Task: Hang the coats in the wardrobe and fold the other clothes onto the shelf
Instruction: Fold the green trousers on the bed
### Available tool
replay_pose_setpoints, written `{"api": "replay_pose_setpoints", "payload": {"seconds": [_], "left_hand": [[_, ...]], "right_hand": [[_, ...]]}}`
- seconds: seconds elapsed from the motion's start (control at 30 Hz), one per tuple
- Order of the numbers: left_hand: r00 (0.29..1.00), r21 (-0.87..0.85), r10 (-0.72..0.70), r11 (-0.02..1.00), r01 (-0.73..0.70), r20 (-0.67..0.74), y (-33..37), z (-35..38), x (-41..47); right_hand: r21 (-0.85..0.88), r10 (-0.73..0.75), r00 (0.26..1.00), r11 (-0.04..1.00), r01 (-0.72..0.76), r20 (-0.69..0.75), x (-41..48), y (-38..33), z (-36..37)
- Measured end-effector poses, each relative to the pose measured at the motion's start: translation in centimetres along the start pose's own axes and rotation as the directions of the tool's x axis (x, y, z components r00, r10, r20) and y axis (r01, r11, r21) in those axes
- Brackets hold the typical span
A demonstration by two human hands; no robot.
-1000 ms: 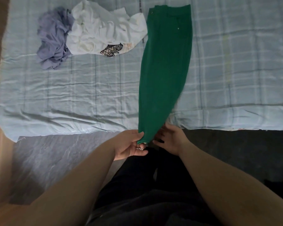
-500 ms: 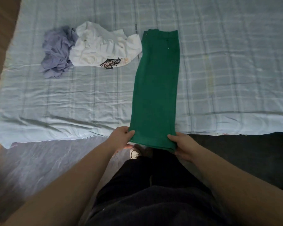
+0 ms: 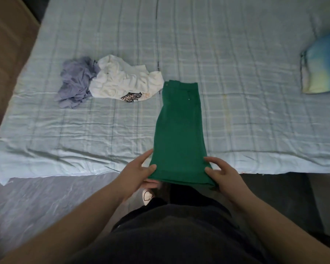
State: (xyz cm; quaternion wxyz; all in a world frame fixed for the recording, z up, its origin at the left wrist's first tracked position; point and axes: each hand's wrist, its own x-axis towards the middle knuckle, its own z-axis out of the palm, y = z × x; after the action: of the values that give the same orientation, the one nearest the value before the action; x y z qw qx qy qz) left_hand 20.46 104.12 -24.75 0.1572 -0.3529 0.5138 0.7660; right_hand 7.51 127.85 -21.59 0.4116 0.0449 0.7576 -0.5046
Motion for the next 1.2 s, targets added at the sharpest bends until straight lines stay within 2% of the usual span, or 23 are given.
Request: {"api": "replay_pose_setpoints", "payload": {"seconds": [0.1,0.17,0.3,0.43,0.67,0.8,0.9,0.97,1.03,1.1,1.13,1.17,1.2], "left_hand": [[0.997,0.065,0.066,0.996,-0.064,-0.029,3.6,0.1,-1.2],[0.996,0.048,0.071,0.996,-0.069,-0.052,5.5,0.3,-0.5],[0.996,-0.108,0.069,0.991,-0.074,-0.048,9.7,0.8,3.1],[0.998,-0.261,0.058,0.964,-0.056,0.0,14.8,1.1,9.4],[0.999,-0.457,-0.049,0.889,0.041,-0.006,22.5,0.9,24.9],[0.989,-0.517,-0.125,0.853,0.068,-0.076,23.1,-0.4,35.9],[0.974,-0.551,-0.193,0.829,0.095,-0.122,20.9,-1.8,43.3],[0.965,-0.531,-0.215,0.841,0.105,-0.15,19.2,-2.5,46.9],[0.963,-0.489,-0.185,0.87,0.067,-0.196,17.8,-2.8,49.6],[0.96,-0.387,-0.102,0.922,-0.007,-0.26,16.8,-2.9,51.3],[0.952,-0.289,-0.038,0.956,-0.054,-0.303,16.3,-2.9,51.6],[0.939,-0.155,0.042,0.983,-0.101,-0.342,15.7,-2.7,51.7],[0.919,0.036,0.151,0.988,-0.148,-0.363,15.0,-2.6,51.4]], "right_hand": [[0.008,-0.065,0.998,0.998,0.065,-0.029,-0.8,-3.3,-0.7],[-0.011,-0.087,0.995,0.996,0.086,-0.051,0.0,-5.2,-1.3],[0.272,0.004,0.999,0.962,0.007,-0.039,4.2,-8.5,-2.6],[0.53,0.084,0.996,0.843,-0.088,0.032,11.1,-12.0,-4.1],[0.69,0.188,0.978,0.696,-0.199,0.093,29.0,-17.4,-5.3],[0.725,0.284,0.952,0.631,-0.276,0.115,40.7,-17.0,-5.0],[0.723,0.377,0.918,0.601,-0.341,0.119,48.1,-13.8,-4.3],[0.719,0.404,0.906,0.592,-0.364,0.126,51.6,-11.7,-3.7],[0.745,0.392,0.916,0.583,-0.324,0.092,54.2,-10.3,-3.4],[0.734,0.338,0.941,0.643,-0.22,-0.014,55.6,-9.5,-2.9],[0.672,0.265,0.961,0.726,-0.145,-0.079,55.9,-9.3,-2.5],[0.532,0.15,0.977,0.845,-0.046,-0.154,55.9,-8.7,-2.1],[0.291,-0.014,0.978,0.954,0.076,-0.21,55.7,-7.9,-1.7]]}}
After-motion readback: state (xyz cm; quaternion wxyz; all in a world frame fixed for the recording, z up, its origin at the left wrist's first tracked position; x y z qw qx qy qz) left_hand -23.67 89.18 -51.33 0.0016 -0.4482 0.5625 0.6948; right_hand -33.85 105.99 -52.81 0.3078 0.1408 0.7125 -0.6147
